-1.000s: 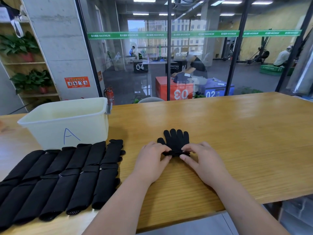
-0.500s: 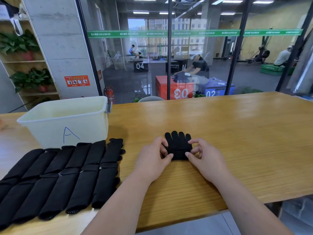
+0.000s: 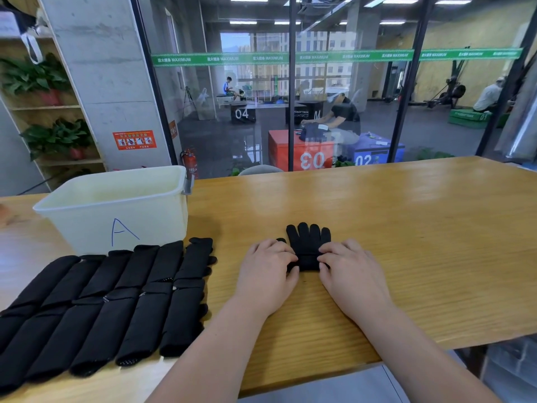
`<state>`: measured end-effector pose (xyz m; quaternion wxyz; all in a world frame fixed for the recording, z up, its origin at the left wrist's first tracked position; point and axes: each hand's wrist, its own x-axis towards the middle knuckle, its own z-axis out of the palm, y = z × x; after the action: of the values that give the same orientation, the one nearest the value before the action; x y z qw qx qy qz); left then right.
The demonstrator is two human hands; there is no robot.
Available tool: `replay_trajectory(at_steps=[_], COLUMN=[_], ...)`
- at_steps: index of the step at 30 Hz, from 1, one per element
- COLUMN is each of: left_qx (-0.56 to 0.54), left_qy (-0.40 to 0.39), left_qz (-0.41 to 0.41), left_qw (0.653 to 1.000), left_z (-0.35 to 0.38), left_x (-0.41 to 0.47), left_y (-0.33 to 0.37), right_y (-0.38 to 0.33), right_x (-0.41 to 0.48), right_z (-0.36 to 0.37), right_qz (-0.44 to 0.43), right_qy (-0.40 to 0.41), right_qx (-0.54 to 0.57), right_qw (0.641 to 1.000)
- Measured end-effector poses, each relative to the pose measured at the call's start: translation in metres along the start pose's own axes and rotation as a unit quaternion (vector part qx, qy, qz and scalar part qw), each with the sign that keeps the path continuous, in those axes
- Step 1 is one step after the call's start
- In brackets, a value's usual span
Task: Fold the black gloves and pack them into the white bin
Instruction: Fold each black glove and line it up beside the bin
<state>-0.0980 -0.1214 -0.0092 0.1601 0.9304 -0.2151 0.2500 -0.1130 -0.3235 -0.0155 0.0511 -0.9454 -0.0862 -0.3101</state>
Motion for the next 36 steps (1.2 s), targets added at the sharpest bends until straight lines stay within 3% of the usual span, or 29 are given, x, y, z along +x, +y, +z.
replay_trajectory(at_steps=[6,23,33,36], left_qx=[-0.035,-0.081,-0.222,-0.2], left_qy=[-0.024,-0.012,-0.039,-0.038], left_qz=[-0.025,-0.054,-0.149,-0.139], left_qw=[0.999,0.995,0.963,0.969], left_z=[0.001,-0.007,-0.013,-0.013], left_x=[-0.001,-0.001,-0.001,-0.001], left_y=[-0.006,-0.005,-0.007,-0.006], right_y=[0.002,0.007,0.014,0.013], right_x=[-0.001,-0.001,0.004,0.004], right_z=[-0.007,-0.016,-0.016,-0.015], right_qz=[0.019,0.103,0.167,0.161], right_qy=[-0.078,-0.098,-0.09,-0.085], right_qx=[0.07,0.18,0.349,0.315], right_qw=[0.994,0.973,0.918,0.932])
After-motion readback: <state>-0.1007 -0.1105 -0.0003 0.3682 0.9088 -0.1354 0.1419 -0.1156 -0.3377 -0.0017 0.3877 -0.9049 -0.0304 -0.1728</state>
